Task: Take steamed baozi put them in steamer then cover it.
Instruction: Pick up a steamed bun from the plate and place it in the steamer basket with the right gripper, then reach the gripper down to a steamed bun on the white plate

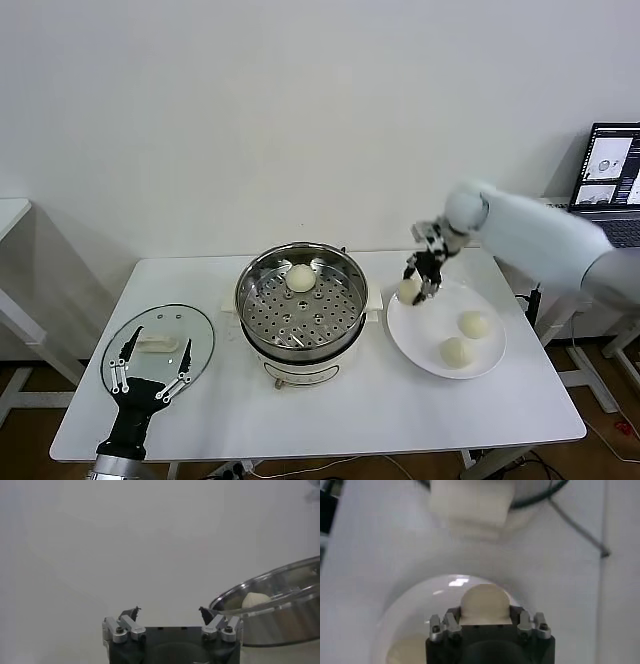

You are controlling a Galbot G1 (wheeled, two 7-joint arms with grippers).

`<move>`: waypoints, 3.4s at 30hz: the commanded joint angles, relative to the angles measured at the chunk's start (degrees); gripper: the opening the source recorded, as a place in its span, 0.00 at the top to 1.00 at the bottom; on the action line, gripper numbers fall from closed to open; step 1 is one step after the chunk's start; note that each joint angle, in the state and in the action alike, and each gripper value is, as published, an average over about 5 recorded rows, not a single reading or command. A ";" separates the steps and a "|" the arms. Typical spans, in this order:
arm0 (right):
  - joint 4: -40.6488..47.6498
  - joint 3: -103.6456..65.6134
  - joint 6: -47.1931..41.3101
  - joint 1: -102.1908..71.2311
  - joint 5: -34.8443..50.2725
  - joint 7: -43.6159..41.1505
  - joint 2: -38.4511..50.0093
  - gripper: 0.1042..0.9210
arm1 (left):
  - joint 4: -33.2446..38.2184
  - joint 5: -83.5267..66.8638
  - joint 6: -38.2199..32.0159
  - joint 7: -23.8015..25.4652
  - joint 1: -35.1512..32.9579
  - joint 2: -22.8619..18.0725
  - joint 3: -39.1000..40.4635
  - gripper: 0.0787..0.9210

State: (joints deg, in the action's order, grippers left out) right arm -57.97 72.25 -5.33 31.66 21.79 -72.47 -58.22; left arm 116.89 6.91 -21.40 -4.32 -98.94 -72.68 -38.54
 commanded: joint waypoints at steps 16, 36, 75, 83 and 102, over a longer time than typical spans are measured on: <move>-7.49 17.45 -12.82 13.54 20.70 8.32 -24.12 0.34 | -0.08 0.25 0.00 -1.78 0.66 -0.52 0.13 0.12; 2.78 17.93 -13.59 5.12 18.65 12.19 -34.60 0.34 | -0.24 0.16 -0.15 -2.13 1.34 -0.64 0.08 0.12; -19.09 10.75 -5.29 13.09 4.97 3.10 14.13 0.12 | 0.81 -0.24 0.06 -2.74 1.78 -0.25 -0.08 0.12; -16.92 8.48 -1.79 0.80 -4.61 1.90 24.09 0.12 | 0.93 0.08 0.06 -2.65 1.16 -0.60 -0.16 0.12; -7.90 -3.12 -2.25 -19.37 -10.77 8.43 20.00 0.12 | 0.25 0.69 -0.50 -2.66 -0.46 -1.31 -0.82 0.12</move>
State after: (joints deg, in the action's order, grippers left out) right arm -69.28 73.87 -8.05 20.71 14.18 -65.91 -39.23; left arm 117.33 7.55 -21.87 -7.01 -99.21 -74.00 -39.39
